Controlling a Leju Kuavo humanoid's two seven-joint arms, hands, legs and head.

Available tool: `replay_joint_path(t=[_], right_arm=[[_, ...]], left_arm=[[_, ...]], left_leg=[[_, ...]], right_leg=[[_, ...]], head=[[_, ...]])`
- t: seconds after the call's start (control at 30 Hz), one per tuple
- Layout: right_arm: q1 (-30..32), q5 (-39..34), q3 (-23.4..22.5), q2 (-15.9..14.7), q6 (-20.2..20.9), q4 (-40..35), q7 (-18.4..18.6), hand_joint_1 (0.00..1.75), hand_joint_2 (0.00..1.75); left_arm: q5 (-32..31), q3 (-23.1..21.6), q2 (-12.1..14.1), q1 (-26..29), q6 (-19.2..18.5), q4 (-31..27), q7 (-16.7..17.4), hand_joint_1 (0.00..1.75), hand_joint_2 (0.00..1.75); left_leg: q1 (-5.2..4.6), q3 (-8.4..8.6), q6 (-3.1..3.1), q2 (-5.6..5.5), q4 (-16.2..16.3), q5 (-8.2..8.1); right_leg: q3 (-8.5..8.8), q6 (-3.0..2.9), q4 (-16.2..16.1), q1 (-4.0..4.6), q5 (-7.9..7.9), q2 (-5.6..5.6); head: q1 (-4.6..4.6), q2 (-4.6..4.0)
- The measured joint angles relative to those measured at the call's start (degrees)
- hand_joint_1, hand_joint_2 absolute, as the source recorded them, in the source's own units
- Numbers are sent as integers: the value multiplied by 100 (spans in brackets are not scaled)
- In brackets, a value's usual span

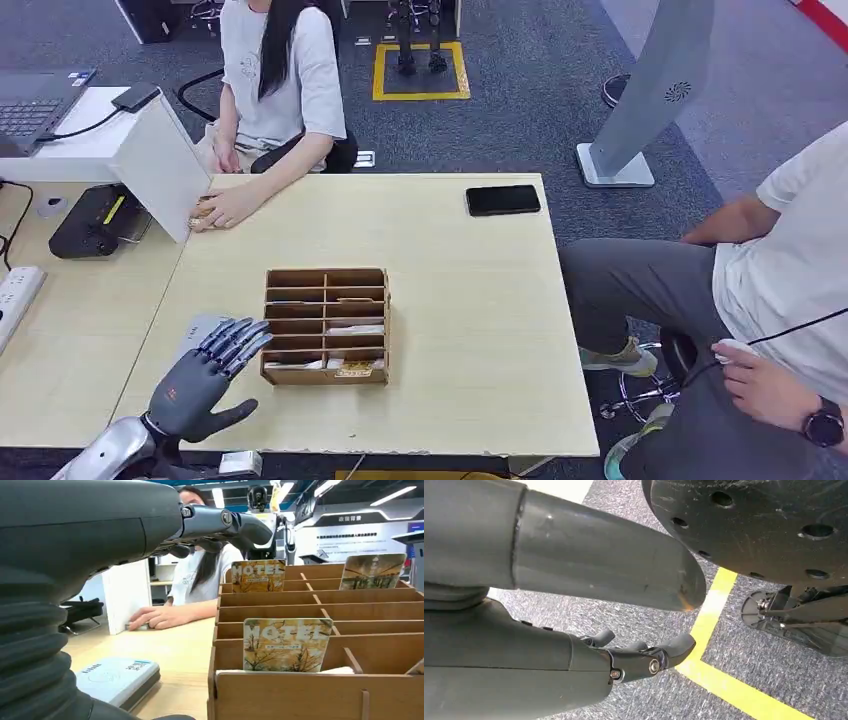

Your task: Pass the card to the sensor for recognition and then transmit it.

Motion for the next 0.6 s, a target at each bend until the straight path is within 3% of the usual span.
replay_joint_path(t=[0.27,0.37,0.6], right_arm=[[-38,-7,4,0,-7,0,168,0,0],[-50,0,2,0,-7,0,170,0,0],[-91,0,4,0,-26,15,203,0,0]], left_arm=[[28,-2,-157,-117,-57,7,-117,0,175],[302,-2,-256,-142,-103,22,-254,0,175],[2099,0,-796,-71,-595,282,-1078,0,175]], left_leg=[[-1,1,0,1,0,0],[0,2,0,0,0,0],[-2,-1,1,0,0,-1]], right_leg=[[0,0,0,0,1,0],[0,0,0,0,1,0],[1,1,-1,-1,1,-1]], head=[[0,0],[0,0],[2,0]])
